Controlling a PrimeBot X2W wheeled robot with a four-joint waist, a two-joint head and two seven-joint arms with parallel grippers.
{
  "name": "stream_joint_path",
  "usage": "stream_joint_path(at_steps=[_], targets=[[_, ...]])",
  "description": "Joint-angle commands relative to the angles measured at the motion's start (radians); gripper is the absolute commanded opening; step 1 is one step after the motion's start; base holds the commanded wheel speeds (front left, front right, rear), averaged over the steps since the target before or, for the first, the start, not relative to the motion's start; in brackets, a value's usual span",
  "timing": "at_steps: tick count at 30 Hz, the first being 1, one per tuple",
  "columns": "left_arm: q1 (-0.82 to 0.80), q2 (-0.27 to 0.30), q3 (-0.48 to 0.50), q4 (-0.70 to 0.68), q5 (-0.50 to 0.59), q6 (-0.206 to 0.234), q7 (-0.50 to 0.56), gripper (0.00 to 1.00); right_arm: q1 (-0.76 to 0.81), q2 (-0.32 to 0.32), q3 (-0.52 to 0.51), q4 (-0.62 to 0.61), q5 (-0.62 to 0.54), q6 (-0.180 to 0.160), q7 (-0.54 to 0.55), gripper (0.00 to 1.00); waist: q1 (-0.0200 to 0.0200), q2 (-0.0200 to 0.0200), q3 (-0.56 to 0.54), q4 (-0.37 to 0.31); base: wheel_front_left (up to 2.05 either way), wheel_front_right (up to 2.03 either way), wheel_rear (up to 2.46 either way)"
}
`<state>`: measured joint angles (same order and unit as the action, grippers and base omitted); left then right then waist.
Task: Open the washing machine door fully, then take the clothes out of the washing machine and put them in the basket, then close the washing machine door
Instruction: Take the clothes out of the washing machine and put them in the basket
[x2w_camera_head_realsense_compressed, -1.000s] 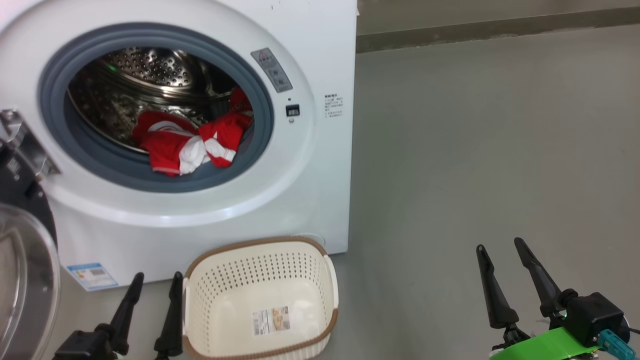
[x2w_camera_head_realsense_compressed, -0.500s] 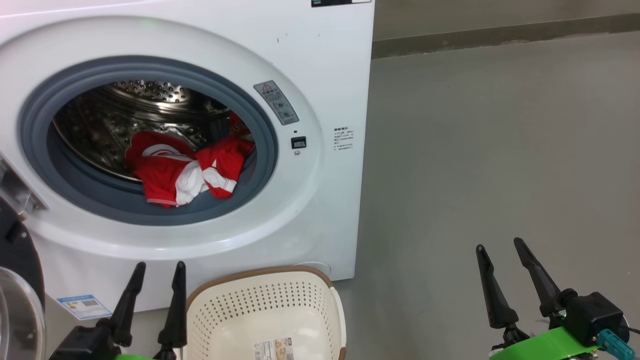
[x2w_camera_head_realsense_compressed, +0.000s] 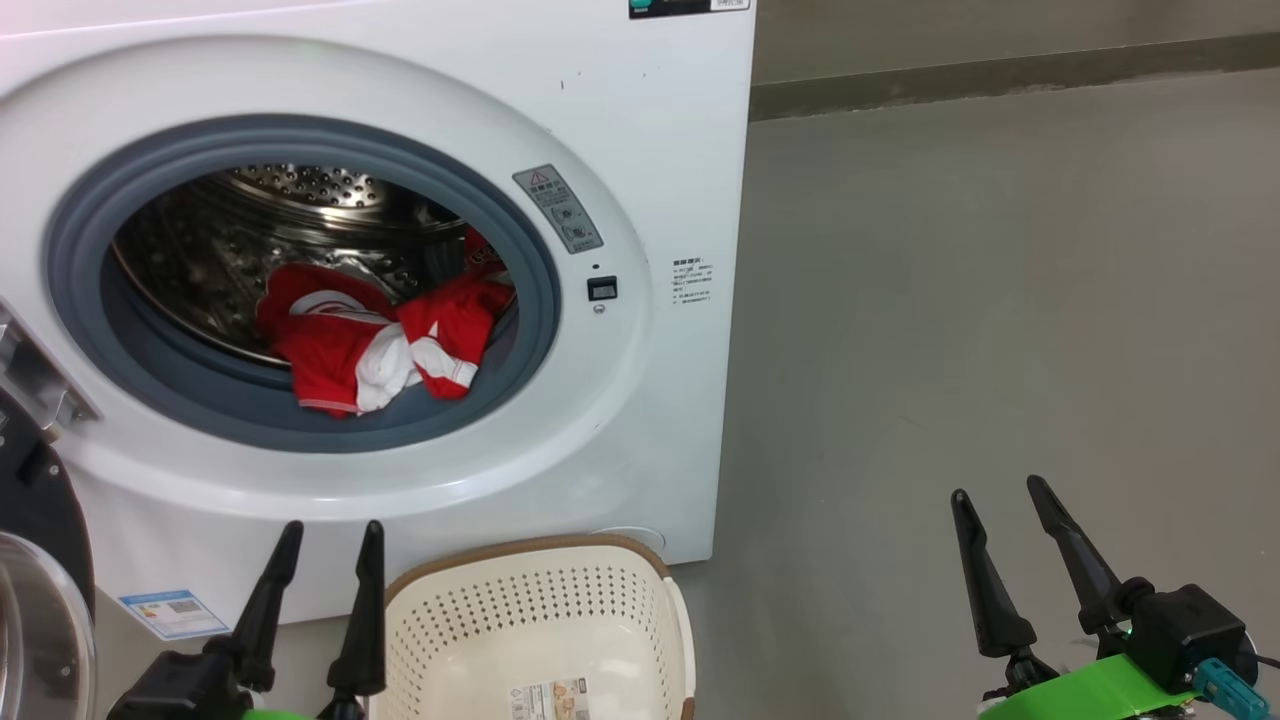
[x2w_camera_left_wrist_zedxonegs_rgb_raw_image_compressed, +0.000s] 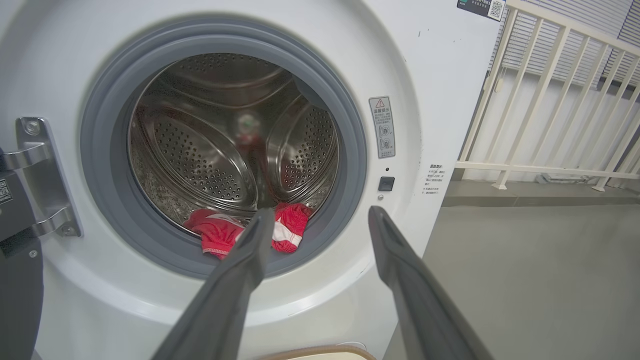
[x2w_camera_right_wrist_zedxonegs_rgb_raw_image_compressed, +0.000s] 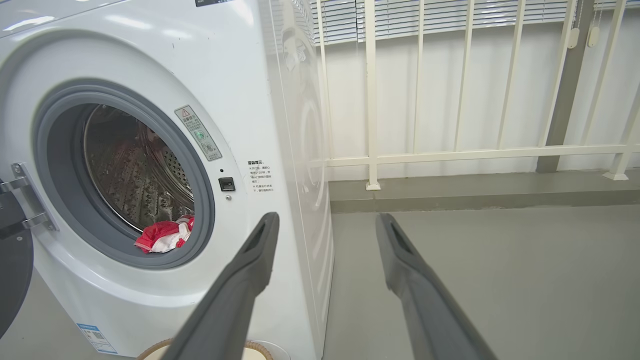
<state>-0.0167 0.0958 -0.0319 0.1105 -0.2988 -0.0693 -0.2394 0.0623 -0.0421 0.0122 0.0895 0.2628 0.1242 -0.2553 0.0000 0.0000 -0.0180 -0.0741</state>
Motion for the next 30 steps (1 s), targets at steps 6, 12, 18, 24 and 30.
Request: stream_joint_path(at_steps=[6, 12, 18, 24, 30], targets=[[-0.004, 0.015, 0.023, -0.041, 0.014, 0.016, 0.006, 1.00, -0.034, -0.008, 0.024, -0.022, 0.002, 0.007, -0.006, 1.00, 0.0000, 0.0000, 0.001, 0.007, 0.00, 0.00, 0.00], [-0.011, 0.016, 0.019, -0.042, 0.014, 0.025, 0.007, 1.00, -0.034, -0.008, 0.030, -0.023, -0.002, 0.007, -0.006, 1.00, 0.0000, 0.0000, 0.005, 0.014, 0.00, 0.00, 0.00], [-0.033, 0.021, 0.019, -0.034, 0.011, 0.027, 0.007, 1.00, -0.037, -0.008, 0.033, -0.022, -0.010, 0.007, -0.006, 1.00, 0.0000, 0.0000, 0.014, 0.021, 0.00, 0.00, 0.00], [-0.106, 0.032, 0.001, -0.013, 0.010, 0.018, 0.032, 1.00, -0.048, -0.008, 0.044, -0.026, -0.019, 0.007, -0.006, 1.00, 0.0000, 0.0000, 0.053, 0.044, 0.00, 0.00, 0.00], [-0.222, 0.044, -0.009, 0.029, 0.022, 0.018, 0.035, 1.00, -0.085, -0.015, 0.061, -0.038, -0.032, 0.007, -0.006, 1.00, 0.0000, 0.0000, 0.123, 0.064, 0.00, 0.00, 0.00]])
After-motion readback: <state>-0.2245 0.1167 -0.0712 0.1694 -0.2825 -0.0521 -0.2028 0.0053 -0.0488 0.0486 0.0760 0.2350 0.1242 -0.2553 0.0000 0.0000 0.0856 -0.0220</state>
